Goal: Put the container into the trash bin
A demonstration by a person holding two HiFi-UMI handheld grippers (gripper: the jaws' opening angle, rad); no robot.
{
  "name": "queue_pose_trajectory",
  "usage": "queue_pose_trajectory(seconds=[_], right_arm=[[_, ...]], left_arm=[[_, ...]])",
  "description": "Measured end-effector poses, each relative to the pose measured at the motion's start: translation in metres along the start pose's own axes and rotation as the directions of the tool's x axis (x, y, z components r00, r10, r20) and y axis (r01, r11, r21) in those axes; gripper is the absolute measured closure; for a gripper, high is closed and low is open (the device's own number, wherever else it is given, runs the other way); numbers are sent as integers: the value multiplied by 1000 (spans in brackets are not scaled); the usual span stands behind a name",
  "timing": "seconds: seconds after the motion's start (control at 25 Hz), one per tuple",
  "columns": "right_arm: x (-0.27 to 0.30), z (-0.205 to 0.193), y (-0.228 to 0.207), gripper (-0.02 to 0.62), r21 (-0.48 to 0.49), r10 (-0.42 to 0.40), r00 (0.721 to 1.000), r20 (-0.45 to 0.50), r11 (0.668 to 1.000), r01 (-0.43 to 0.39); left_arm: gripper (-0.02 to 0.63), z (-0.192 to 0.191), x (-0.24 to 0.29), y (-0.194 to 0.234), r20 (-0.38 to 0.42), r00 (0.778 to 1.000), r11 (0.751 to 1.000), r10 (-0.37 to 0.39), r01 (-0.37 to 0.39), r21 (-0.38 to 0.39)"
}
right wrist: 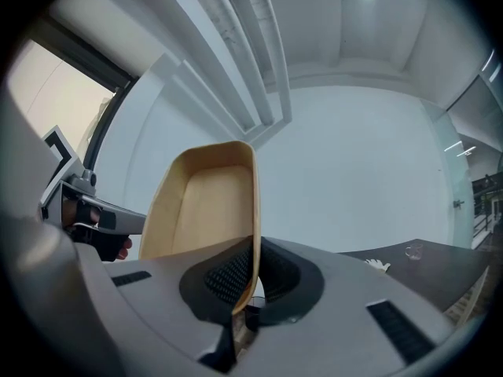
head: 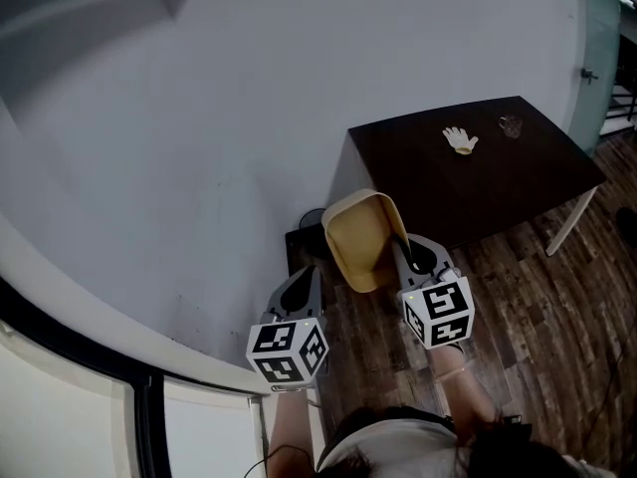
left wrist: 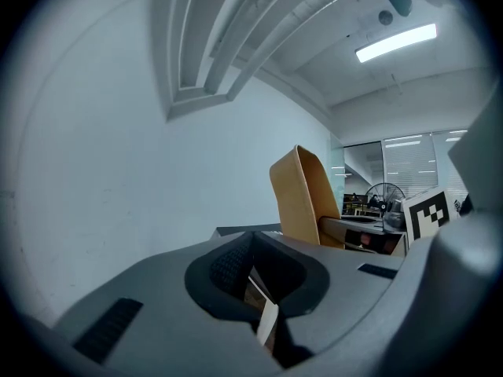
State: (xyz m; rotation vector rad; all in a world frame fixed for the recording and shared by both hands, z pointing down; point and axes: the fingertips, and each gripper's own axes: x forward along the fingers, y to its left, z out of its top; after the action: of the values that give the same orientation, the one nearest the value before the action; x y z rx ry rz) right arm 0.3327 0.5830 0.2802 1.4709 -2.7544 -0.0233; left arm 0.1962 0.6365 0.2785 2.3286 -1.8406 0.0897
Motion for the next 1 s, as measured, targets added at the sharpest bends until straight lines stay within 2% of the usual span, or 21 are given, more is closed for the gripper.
queue_pose_trajectory(seconds=[0.44,0.68,1.0], right_arm=[[72,-11,-15,591,9,34,999,-31,999,-33],[126,-17,-18,589,3,33,998,-54,999,-32],[220,-15,-15,589,17,17,997,-74,1000,-16]], left_arm=[[586,9,60,40,-12,1000,1000,23,-23,-8],[586,16,104,78,-12,1000,1000,13,-14,-18],[586,36,165,151,-22,1000,1000,9,-9,-18]])
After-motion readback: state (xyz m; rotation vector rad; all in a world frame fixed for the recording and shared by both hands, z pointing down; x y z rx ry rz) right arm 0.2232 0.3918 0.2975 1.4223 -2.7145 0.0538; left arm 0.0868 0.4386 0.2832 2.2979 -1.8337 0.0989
